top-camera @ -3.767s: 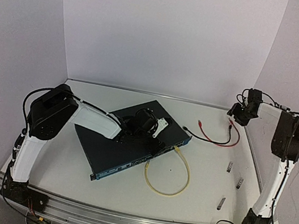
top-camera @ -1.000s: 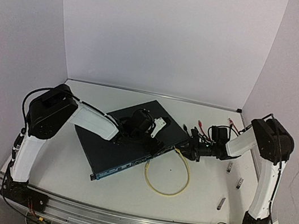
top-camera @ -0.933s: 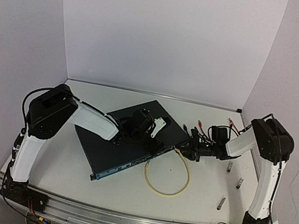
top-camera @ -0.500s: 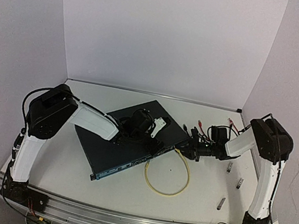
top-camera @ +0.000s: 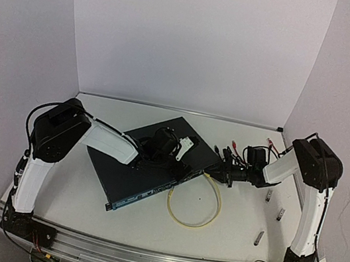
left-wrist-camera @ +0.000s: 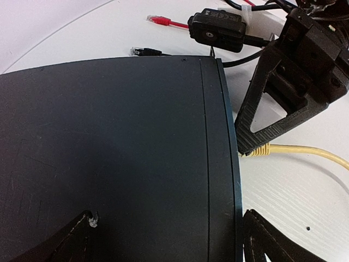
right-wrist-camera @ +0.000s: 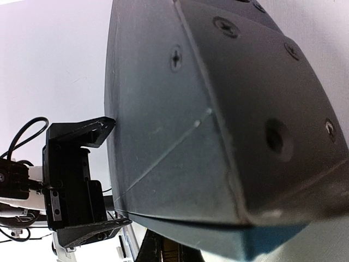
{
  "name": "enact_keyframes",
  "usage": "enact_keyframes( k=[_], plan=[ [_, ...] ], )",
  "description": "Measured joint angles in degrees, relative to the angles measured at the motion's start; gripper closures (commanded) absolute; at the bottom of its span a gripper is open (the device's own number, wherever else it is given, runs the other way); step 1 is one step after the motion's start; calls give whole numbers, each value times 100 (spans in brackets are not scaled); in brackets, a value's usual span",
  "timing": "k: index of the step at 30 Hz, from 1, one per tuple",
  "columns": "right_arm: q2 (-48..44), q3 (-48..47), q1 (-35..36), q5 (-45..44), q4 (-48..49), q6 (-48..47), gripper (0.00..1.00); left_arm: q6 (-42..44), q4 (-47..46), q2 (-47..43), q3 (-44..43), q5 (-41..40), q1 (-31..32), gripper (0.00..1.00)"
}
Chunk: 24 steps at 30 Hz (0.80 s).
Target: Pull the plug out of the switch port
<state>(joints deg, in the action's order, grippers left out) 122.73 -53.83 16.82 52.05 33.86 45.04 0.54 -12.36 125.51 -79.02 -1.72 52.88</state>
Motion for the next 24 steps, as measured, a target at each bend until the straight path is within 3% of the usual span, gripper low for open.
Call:
enact_keyframes(
  k=[24],
  plan=[
    [-120,816,124,-633,1444,195,100,-400,-15,1,-4,-198,-87,9]
  ],
)
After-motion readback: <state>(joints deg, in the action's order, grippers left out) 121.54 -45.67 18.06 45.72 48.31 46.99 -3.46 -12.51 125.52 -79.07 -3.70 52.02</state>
